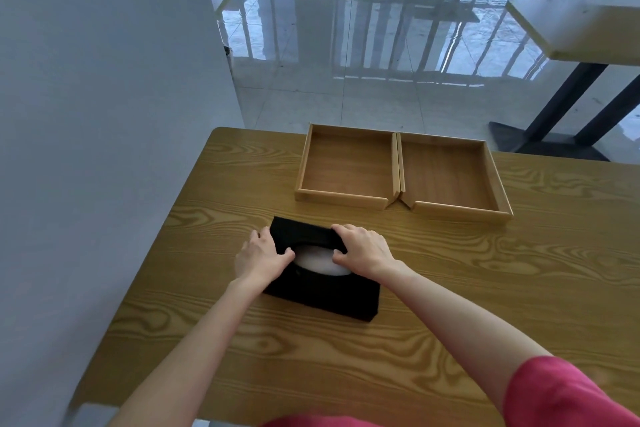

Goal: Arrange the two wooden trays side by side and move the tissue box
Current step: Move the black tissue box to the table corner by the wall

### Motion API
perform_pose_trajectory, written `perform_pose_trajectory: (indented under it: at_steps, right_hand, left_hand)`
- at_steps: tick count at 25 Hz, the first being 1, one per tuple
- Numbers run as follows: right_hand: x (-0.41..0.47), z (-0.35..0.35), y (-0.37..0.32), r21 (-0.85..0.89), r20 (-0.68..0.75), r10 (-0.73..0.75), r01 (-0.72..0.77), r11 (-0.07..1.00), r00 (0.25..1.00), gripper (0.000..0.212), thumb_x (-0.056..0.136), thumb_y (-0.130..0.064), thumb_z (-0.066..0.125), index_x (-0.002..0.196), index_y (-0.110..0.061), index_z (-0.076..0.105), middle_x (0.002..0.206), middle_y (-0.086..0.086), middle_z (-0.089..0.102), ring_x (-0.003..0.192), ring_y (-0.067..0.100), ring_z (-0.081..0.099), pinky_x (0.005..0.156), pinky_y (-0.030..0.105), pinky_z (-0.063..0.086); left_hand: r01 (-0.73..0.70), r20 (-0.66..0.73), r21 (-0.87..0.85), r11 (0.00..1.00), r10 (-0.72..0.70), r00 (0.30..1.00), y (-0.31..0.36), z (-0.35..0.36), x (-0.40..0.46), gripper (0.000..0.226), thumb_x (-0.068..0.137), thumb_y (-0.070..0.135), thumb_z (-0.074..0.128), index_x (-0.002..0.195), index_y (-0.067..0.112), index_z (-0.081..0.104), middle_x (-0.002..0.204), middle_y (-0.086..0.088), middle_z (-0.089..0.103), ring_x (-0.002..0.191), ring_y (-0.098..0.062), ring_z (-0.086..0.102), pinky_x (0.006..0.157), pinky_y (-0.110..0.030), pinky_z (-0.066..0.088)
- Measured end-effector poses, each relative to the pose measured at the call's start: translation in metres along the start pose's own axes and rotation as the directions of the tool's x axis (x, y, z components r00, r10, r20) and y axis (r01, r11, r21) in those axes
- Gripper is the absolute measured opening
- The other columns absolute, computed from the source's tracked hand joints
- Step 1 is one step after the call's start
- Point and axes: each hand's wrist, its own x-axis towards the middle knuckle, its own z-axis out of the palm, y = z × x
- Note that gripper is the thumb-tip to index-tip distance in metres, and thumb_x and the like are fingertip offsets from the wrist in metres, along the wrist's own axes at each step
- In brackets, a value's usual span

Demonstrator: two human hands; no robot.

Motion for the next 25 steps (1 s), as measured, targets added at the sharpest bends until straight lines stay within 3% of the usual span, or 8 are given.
perform_pose_trajectory:
  at_steps: [3, 6, 9, 12, 16, 20, 25]
  right_hand:
    - [0.0, 0.005, 0.002, 0.035, -0.02, -0.008, 0.009, 0.999, 1.0, 0.053, 0.089, -0.025, 0.051, 0.138, -0.011, 0.036, 0.134, 0.01, 0.053, 0.12, 0.03, 0.051, 0.099, 0.039, 0.04]
    - [-0.009, 0.011, 0.008, 0.205, -0.087, 0.04, -0.021, 0.979, 0.995, 0.062, 0.09, -0.027, 0.052, 0.144, -0.012, 0.025, 0.149, 0.011, 0.035, 0.138, 0.026, 0.033, 0.113, 0.039, 0.027]
    - [-0.029, 0.019, 0.021, 0.333, -0.148, 0.181, -0.123, 0.935, 0.972, 0.074, 0.089, -0.034, 0.055, 0.147, -0.015, 0.013, 0.157, 0.012, 0.011, 0.145, 0.025, 0.011, 0.117, 0.039, 0.017]
    - [-0.047, 0.027, 0.03, 0.443, -0.075, 0.302, -0.239, 0.864, 0.95, 0.083, 0.087, -0.039, 0.057, 0.147, -0.017, 0.004, 0.158, 0.012, 0.001, 0.146, 0.025, 0.005, 0.117, 0.04, 0.016]
    - [-0.054, 0.035, 0.03, 0.616, -0.003, 0.313, -0.245, 0.748, 0.95, 0.086, 0.088, -0.034, 0.058, 0.147, -0.014, -0.001, 0.157, 0.009, 0.015, 0.144, 0.022, 0.015, 0.115, 0.036, 0.022]
    - [-0.057, 0.042, 0.028, 0.73, 0.06, 0.364, -0.289, 0.62, 0.93, 0.078, 0.088, -0.035, 0.057, 0.147, -0.018, 0.01, 0.147, 0.008, 0.04, 0.135, 0.024, 0.038, 0.112, 0.04, 0.034]
    - [-0.059, 0.045, 0.023, 0.748, 0.068, 0.386, -0.303, 0.59, 0.92, 0.075, 0.09, -0.034, 0.055, 0.147, -0.018, 0.01, 0.141, 0.009, 0.048, 0.13, 0.025, 0.045, 0.105, 0.033, 0.038]
  left_hand:
    - [0.007, -0.021, 0.002, 1.0, -0.007, 1.0, 0.001, 0.002, -0.001, 0.06, 0.086, 0.041, 0.051, 0.134, 0.008, 0.035, 0.132, -0.014, 0.046, 0.119, -0.031, 0.049, 0.089, -0.039, 0.046]
    - [-0.015, -0.019, -0.033, 0.999, 0.014, 1.0, -0.004, 0.004, 0.0, 0.062, 0.087, 0.041, 0.051, 0.137, 0.008, 0.033, 0.134, -0.014, 0.044, 0.121, -0.031, 0.047, 0.091, -0.04, 0.046]
    - [-0.019, 0.021, -0.219, 0.976, 0.024, 0.999, -0.011, 0.008, -0.001, 0.065, 0.088, 0.038, 0.052, 0.141, 0.01, 0.027, 0.138, -0.017, 0.041, 0.125, -0.032, 0.044, 0.097, -0.041, 0.043]
    - [-0.048, 0.014, -0.352, 0.935, 0.056, 0.998, -0.014, 0.014, -0.004, 0.065, 0.088, 0.032, 0.055, 0.142, 0.009, 0.027, 0.137, -0.019, 0.044, 0.126, -0.032, 0.043, 0.102, -0.04, 0.038]
    - [-0.081, 0.015, -0.418, 0.905, 0.096, 0.995, -0.023, 0.015, -0.008, 0.067, 0.087, 0.032, 0.058, 0.142, 0.01, 0.027, 0.141, -0.014, 0.046, 0.129, -0.03, 0.043, 0.107, -0.04, 0.036]
    - [-0.009, 0.061, -0.501, 0.865, 0.045, 0.997, -0.031, 0.018, -0.015, 0.063, 0.087, 0.034, 0.058, 0.139, 0.009, 0.034, 0.135, -0.013, 0.053, 0.126, -0.03, 0.048, 0.104, -0.039, 0.039]
    - [0.017, 0.062, -0.559, 0.829, 0.021, 0.998, -0.037, 0.017, -0.014, 0.062, 0.083, 0.032, 0.063, 0.136, 0.009, 0.041, 0.132, -0.012, 0.057, 0.123, -0.028, 0.051, 0.106, -0.041, 0.041]
